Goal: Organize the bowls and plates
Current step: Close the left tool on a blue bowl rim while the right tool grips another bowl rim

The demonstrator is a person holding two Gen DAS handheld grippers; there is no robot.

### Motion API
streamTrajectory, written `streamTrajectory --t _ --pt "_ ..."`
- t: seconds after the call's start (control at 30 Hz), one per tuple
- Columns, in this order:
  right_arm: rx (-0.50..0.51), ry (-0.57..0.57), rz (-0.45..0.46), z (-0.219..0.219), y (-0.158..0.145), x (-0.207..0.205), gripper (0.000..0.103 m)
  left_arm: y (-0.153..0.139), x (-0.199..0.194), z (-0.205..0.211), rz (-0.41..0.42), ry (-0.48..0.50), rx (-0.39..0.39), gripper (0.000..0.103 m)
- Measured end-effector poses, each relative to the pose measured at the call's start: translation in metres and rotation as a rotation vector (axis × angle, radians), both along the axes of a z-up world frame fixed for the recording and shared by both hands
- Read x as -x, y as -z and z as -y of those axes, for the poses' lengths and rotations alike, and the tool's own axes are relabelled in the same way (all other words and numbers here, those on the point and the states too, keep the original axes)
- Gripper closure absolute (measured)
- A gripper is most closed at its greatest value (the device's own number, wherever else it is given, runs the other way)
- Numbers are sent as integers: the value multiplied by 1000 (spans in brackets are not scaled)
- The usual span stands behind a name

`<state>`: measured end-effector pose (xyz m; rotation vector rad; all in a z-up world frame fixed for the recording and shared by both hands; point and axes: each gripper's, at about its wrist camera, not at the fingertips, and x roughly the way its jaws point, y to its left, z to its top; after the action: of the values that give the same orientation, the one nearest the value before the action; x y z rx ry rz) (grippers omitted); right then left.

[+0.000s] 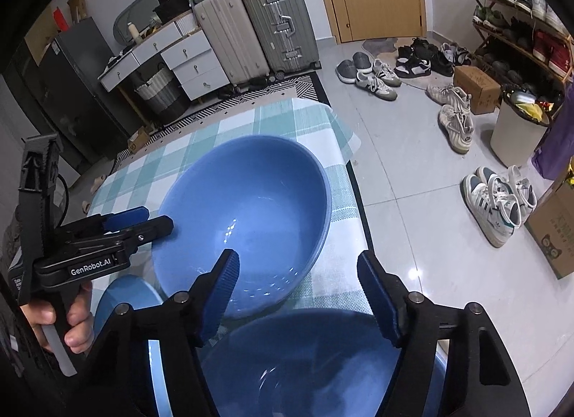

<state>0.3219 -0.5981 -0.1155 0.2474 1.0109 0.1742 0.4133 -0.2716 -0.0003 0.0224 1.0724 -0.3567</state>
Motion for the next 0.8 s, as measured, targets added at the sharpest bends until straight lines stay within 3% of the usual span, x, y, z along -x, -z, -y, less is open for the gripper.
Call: streamTrajectory --t 0.03,0.3,0.4,0.47,0.8 --pt "2 -1 -4 -1 2 -1 49 0 0 1 -2 1 0 55" --pt "12 5 -9 -2 10 -6 70 -1 3 9 11 41 6 77" --pt "33 12 -10 -3 11 -7 84 -3 6 15 29 62 -12 85" --pt "35 13 -8 -3 12 -7 85 -4 9 19 37 78 -19 90" --pt "40 14 7 -3 8 -6 86 -8 13 19 65 77 -33 90"
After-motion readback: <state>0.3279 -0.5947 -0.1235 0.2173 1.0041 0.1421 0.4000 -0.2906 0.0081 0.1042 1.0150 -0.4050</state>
